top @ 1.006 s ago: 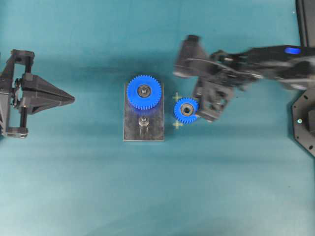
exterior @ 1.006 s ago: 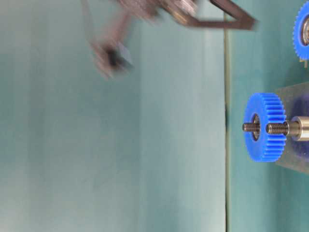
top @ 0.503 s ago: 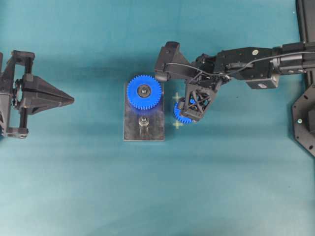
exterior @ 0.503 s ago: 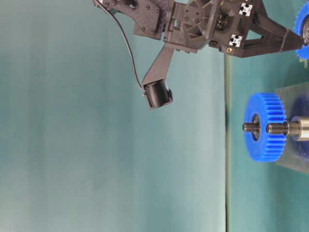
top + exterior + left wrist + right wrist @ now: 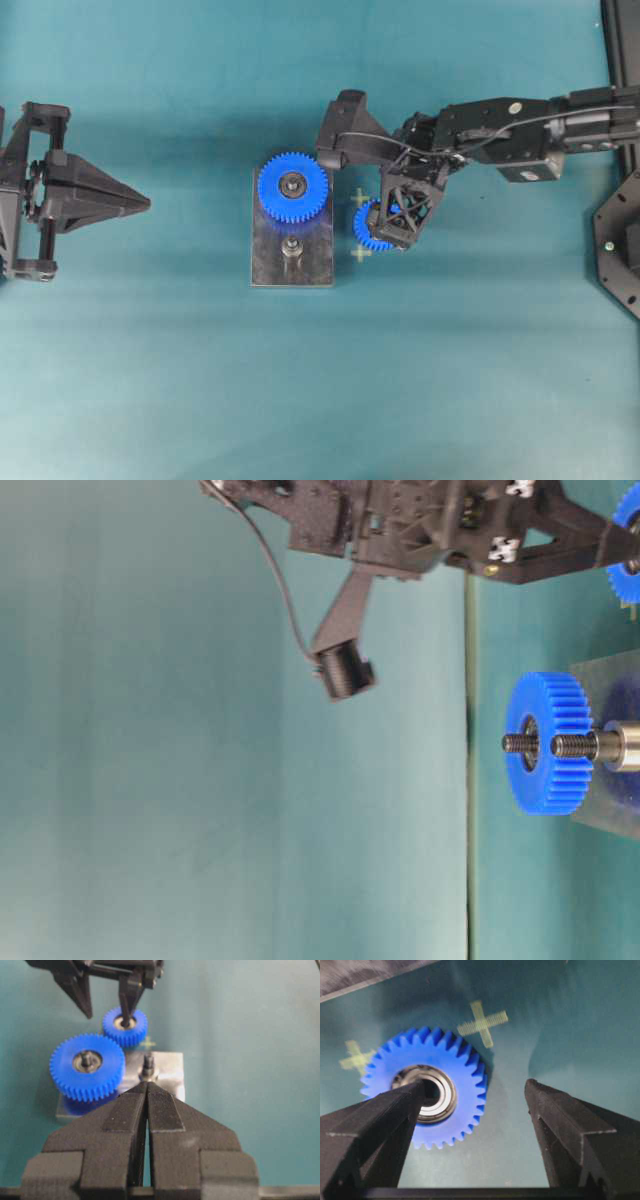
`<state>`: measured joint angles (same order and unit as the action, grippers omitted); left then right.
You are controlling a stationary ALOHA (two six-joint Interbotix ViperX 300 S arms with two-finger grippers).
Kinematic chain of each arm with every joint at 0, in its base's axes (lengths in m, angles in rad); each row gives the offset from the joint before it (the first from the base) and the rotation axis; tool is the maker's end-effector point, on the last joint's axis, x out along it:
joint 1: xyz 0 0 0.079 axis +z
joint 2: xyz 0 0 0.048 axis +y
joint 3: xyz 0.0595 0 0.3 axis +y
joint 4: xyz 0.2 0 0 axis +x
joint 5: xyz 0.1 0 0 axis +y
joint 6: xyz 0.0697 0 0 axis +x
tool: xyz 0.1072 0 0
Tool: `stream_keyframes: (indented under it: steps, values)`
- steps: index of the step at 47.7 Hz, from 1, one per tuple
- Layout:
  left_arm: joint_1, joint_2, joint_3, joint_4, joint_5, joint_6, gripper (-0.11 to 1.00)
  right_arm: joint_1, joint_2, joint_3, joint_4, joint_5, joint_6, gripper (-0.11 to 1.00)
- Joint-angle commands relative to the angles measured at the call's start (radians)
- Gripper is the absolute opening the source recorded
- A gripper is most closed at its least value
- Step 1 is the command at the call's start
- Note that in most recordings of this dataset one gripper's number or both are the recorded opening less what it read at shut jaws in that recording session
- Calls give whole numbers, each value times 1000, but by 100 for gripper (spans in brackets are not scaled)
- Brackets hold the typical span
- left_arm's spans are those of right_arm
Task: Fit the small gear onto the shaft.
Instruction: 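Lower the right gripper and grasp the small blue gear by its bore, then lift the small gear and carry it left over the empty shaft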
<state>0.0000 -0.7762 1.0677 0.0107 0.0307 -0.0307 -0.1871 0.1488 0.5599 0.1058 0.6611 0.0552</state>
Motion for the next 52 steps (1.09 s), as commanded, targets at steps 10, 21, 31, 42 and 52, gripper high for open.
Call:
stream_keyframes:
  steps: [10, 21, 31, 42, 52]
  values:
    - [2, 0, -17, 3, -8, -3, 0, -3, 12, -11, -25, 3, 12, 87]
    - [2, 2, -15, 3, -9, -3, 0, -3, 8, -14, -25, 55, 20, 48]
    - [2, 0, -12, 2, -11, -5, 0, 5, -48, -38, -8, 55, 54, 36]
    - [2, 0, -15, 3, -12, -6, 0, 44, -107, -184, 34, 202, 66, 36]
    - [2, -2, -15, 3, -12, -6, 0, 75, -34, -364, 35, 261, 66, 36]
